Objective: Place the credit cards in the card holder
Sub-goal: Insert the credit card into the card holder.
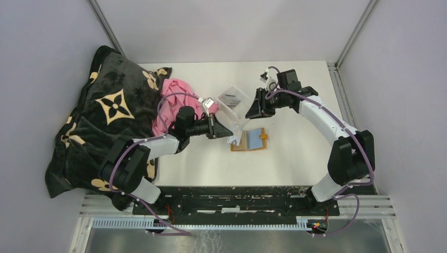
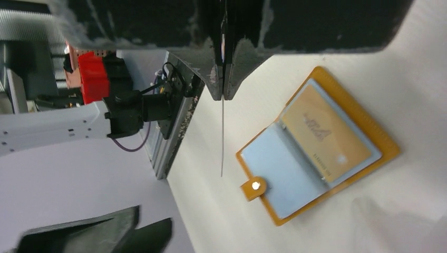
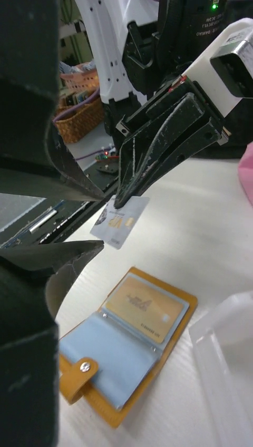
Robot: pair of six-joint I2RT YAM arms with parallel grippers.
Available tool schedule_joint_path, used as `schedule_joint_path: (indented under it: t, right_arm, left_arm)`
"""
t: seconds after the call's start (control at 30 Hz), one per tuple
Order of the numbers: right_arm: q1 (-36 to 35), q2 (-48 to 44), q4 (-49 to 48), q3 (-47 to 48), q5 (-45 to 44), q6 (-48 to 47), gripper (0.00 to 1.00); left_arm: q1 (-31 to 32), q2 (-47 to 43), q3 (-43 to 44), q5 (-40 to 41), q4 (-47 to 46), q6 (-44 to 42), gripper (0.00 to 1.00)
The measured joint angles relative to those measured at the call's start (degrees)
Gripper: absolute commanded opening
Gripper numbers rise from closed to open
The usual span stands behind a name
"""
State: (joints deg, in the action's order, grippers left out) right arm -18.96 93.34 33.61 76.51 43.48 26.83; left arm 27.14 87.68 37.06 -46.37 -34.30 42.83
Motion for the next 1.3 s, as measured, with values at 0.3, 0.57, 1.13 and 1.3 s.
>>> schedule_joint_path:
  t: [0.3,0.57,1.13,1.3]
  right_arm:
    - [0.17,-12.09,-0.35,-8.59,-17.94,-1.14,0.41]
    - [-1.73,-15.21,-0.13,-14.49,-33.29,-2.43,0.17]
    - [-10.21,-8.57,1.03,-16.52,-43.30,-1.38,0.01]
    - [-10.95,-4.52,1.88,-14.14,-44.17,-1.60,0.01]
  left_arm:
    - [4.83,-5.31,-3.91,18.56,5.77,2.14,0.03]
    - [15.43,-2.86,0.17,35.10,10.91,5.46,0.03]
    - [20.24,5.11,1.95,49.16,9.38,10.32,0.03]
    - [20.13,7.58,3.21,49.24,8.09,10.32,0.03]
